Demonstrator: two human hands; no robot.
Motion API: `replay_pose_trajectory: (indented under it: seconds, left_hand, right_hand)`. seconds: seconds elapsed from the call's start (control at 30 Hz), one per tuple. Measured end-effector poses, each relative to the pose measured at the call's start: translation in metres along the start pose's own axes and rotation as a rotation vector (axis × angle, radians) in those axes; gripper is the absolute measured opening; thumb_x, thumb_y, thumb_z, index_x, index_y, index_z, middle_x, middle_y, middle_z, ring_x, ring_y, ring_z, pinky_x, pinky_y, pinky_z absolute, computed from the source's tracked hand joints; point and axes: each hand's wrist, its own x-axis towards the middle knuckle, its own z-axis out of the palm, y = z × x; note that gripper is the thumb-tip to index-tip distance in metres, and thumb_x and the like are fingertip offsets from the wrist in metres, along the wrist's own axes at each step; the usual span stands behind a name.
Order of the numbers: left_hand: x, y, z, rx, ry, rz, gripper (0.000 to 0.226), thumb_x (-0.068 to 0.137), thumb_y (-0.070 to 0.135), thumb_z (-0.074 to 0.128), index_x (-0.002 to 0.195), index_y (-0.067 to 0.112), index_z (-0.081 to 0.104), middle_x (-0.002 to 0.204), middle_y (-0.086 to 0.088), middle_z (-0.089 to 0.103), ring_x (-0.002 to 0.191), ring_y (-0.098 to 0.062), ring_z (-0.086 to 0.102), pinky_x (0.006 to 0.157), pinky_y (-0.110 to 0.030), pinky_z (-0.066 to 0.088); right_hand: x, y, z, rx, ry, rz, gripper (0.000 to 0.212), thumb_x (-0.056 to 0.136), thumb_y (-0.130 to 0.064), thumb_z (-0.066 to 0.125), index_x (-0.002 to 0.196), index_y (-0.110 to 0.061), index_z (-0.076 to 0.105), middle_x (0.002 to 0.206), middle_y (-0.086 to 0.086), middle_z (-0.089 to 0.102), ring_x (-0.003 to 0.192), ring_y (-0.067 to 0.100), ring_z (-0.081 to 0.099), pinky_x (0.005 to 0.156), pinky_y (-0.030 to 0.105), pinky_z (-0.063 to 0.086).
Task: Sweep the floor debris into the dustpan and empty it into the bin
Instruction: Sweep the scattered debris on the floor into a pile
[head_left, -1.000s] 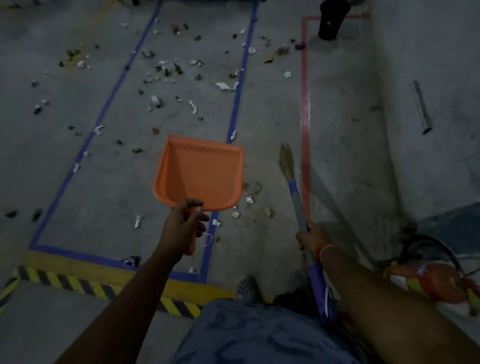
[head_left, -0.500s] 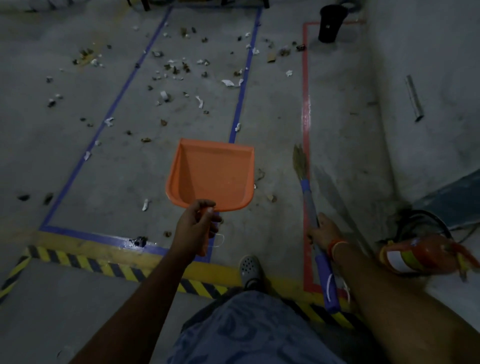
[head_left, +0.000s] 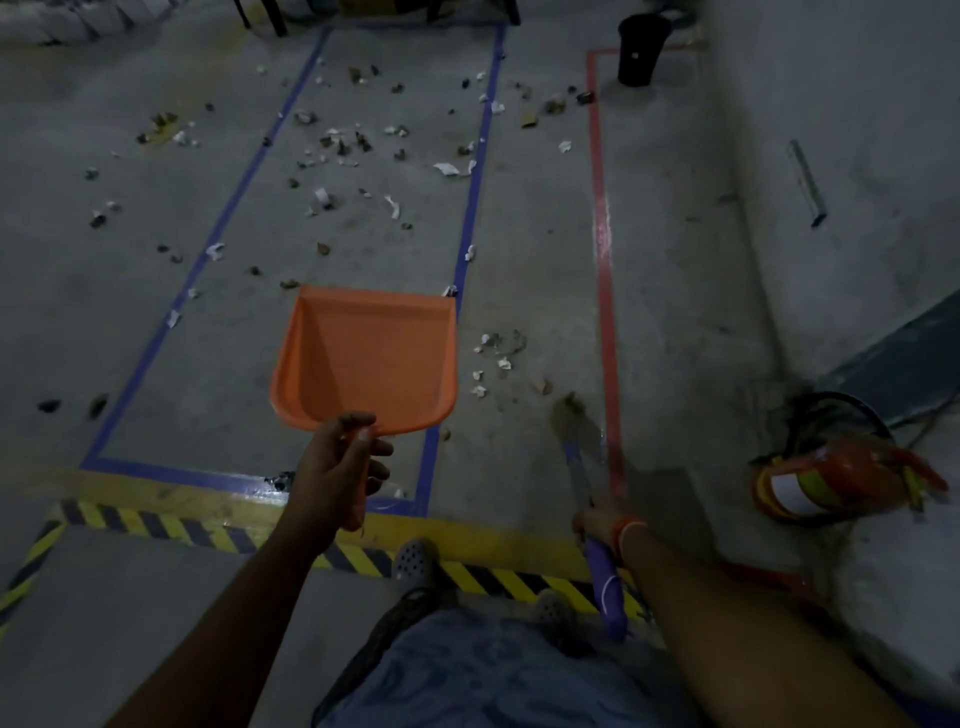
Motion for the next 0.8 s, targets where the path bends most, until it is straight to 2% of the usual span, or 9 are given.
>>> replay_pose_trajectory:
  seconds: [0.07,0.2,0.33,0.47,0.57,0.67,0.73,0.8]
  left_hand:
    - [0.001,-0.004,-0.016,0.010,-0.001,-0.004,0.018,0.108,0.017,0.051,0.123,0.011,0.058,0.098,-0.024,0.068,0.069,-0.023,0.063,0.058,-0.032,0.052]
    - [0.007,-0.006,-0.051,0.039,0.000,-0.006,0.015,0.107,0.016,0.052,0.118,0.018,0.062,0.094,-0.019,0.071,0.070,-0.027,0.065,0.059,-0.036,0.052]
    - [0.023,-0.012,-0.088,0.056,-0.021,-0.020,0.016,0.106,0.016,0.052,0.119,0.019,0.062,0.096,-0.020,0.071,0.072,-0.028,0.064,0.061,-0.039,0.051]
    - [0.051,-0.018,-0.113,0.046,-0.043,-0.035,0.017,0.106,0.015,0.051,0.120,0.017,0.061,0.097,-0.020,0.071,0.071,-0.027,0.064,0.062,-0.039,0.051]
    - [0.077,-0.022,-0.127,0.051,-0.080,-0.039,0.016,0.107,0.016,0.051,0.119,0.018,0.061,0.096,-0.018,0.071,0.069,-0.027,0.065,0.060,-0.038,0.051]
    - [0.100,-0.023,-0.139,0.063,-0.117,-0.031,0.016,0.107,0.016,0.050,0.118,0.020,0.061,0.097,-0.017,0.071,0.069,-0.027,0.067,0.061,-0.040,0.054]
    - [0.114,-0.023,-0.147,0.057,-0.137,-0.025,0.016,0.107,0.015,0.050,0.118,0.019,0.061,0.097,-0.017,0.070,0.069,-0.027,0.066,0.062,-0.042,0.055]
    - [0.124,-0.022,-0.152,0.049,-0.142,-0.027,0.016,0.106,0.014,0.051,0.117,0.019,0.061,0.096,-0.018,0.070,0.068,-0.027,0.065,0.061,-0.041,0.054]
  right_hand:
    - [0.003,-0.012,0.012,0.011,-0.005,0.005,0.023,0.079,0.003,0.059,0.101,-0.002,0.058,0.075,0.019,0.064,0.063,0.032,0.062,0.063,0.042,0.056]
    - [0.017,-0.047,0.031,-0.015,-0.063,-0.030,0.022,0.083,0.003,0.059,0.105,0.001,0.058,0.074,0.017,0.064,0.066,0.031,0.063,0.072,0.050,0.057]
    - [0.022,-0.070,0.049,0.012,-0.099,-0.084,0.028,0.086,0.004,0.055,0.113,-0.003,0.056,0.070,0.018,0.062,0.057,0.027,0.059,0.058,0.039,0.054]
    - [0.023,-0.055,0.075,0.000,-0.013,-0.192,0.057,0.084,0.002,0.056,0.135,-0.023,0.049,0.072,0.013,0.065,0.057,0.025,0.063,0.050,0.036,0.054]
    - [0.015,-0.054,0.092,0.023,0.073,-0.213,0.073,0.089,0.002,0.056,0.150,-0.028,0.029,0.096,0.014,0.065,0.060,0.023,0.064,0.049,0.027,0.051]
    - [0.015,-0.064,0.103,0.076,0.142,-0.184,0.075,0.092,0.001,0.054,0.153,-0.028,0.021,0.110,0.014,0.061,0.060,0.022,0.063,0.047,0.025,0.051]
    - [0.022,-0.072,0.109,0.136,0.170,-0.132,0.074,0.094,-0.001,0.053,0.153,-0.030,0.019,0.104,0.008,0.061,0.059,0.024,0.063,0.046,0.027,0.050]
    - [0.034,-0.077,0.116,0.209,0.194,-0.080,0.072,0.095,-0.002,0.052,0.154,-0.028,0.019,0.099,0.002,0.060,0.058,0.024,0.059,0.051,0.031,0.051]
